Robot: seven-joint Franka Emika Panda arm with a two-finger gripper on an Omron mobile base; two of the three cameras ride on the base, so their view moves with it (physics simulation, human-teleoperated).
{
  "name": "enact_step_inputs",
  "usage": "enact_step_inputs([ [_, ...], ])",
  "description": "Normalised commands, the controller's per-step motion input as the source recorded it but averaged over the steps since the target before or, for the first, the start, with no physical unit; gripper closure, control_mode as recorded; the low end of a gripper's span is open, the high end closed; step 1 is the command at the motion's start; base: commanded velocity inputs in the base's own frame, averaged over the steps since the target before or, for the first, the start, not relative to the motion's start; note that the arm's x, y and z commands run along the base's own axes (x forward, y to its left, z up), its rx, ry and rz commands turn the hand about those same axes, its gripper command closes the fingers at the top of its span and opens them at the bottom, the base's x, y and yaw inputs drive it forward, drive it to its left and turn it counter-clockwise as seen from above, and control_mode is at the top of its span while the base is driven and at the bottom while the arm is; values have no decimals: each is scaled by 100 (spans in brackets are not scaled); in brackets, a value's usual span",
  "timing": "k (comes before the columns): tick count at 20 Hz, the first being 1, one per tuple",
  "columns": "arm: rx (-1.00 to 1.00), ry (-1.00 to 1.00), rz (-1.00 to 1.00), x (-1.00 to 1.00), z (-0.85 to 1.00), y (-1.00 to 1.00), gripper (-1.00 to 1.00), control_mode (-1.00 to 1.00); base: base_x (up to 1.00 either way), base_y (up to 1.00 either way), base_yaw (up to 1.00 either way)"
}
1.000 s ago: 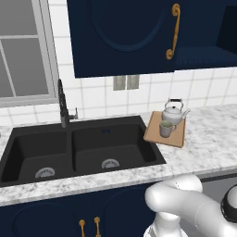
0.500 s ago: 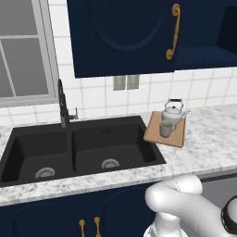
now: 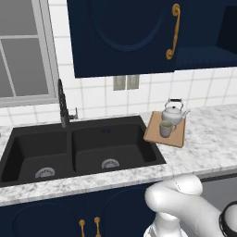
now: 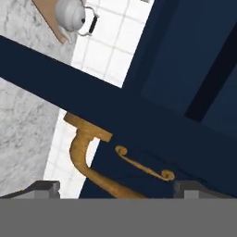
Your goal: Pick the kettle from the counter and place it on the tray. Then pick the mug from the cabinet and place it on the tray. Then close the cabinet doors.
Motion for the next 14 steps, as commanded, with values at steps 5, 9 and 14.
enact_step_inputs([
  [5,-8,12,17,54,-1,58,-100,-100,0,0,0],
  [9,-5,11,16,65,-3,51,-100,-100,0,0,0],
  [14,-5,10,17,69,-18,61,-100,-100,0,0,0],
])
